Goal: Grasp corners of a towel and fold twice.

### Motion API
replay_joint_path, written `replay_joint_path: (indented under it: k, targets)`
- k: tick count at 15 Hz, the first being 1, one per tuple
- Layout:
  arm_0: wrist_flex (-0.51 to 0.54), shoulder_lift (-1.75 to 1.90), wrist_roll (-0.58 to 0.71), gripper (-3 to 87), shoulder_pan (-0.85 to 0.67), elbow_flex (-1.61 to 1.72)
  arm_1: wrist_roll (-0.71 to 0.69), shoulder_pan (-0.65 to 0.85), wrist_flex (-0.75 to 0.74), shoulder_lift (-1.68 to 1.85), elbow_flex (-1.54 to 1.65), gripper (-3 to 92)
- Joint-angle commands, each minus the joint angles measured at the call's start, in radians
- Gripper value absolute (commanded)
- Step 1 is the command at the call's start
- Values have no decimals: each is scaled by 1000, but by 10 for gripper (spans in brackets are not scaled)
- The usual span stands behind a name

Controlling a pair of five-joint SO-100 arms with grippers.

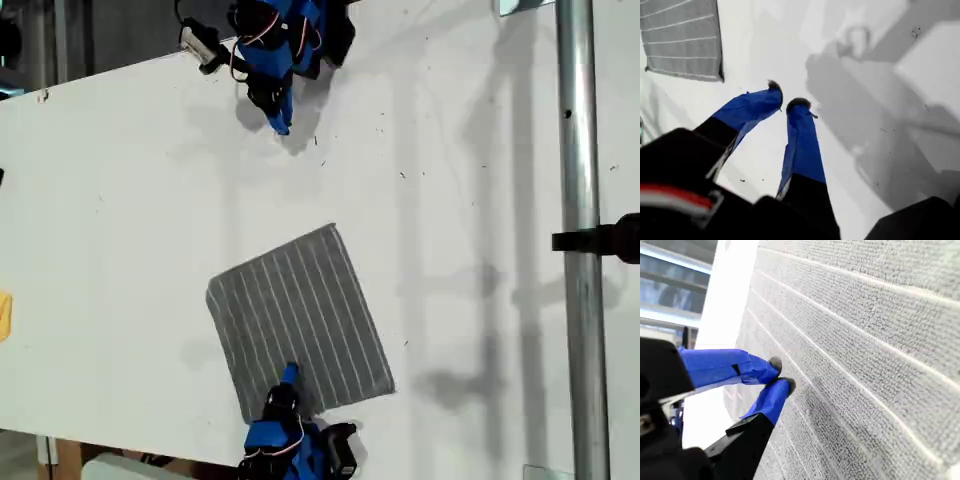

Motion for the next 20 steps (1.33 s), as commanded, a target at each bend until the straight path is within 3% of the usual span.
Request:
replay_joint_path:
  k: [1, 7, 9, 11, 14, 20]
  targets:
    - [5, 6, -460, -26, 35, 5, -20, -18, 6, -5, -20, -3]
    - [5, 6, -466, -26, 41, 5, -20, -17, 6, -5, -20, -3]
    - [14, 6, -497, 54, 38, -2, -17, -37, 8, -5, -25, -3]
    - [8, 6, -575, -15, 94, 2, -14, -57, 12, -3, -41, -3]
    - [-37, 6, -709, -29, 199, -67, -71, -101, -14, -15, -115, -3]
    - [-2, -568, -868, -29, 405, -623, -278, -132, -129, -601, -583, -3]
